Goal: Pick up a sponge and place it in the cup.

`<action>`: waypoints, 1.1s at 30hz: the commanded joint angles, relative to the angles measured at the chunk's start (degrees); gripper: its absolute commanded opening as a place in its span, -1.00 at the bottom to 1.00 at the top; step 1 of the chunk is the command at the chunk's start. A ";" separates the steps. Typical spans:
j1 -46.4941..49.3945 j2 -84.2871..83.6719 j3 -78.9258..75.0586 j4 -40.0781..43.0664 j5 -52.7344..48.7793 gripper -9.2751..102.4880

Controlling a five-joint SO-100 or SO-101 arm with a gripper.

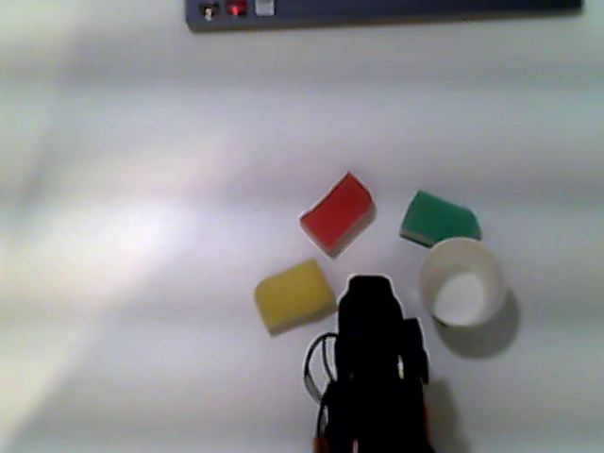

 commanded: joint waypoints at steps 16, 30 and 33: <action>0.79 0.09 -0.09 6.15 -0.62 -0.83; 0.09 0.09 -0.09 6.15 -0.62 -0.84; 0.35 0.09 -0.09 6.15 -0.62 -0.84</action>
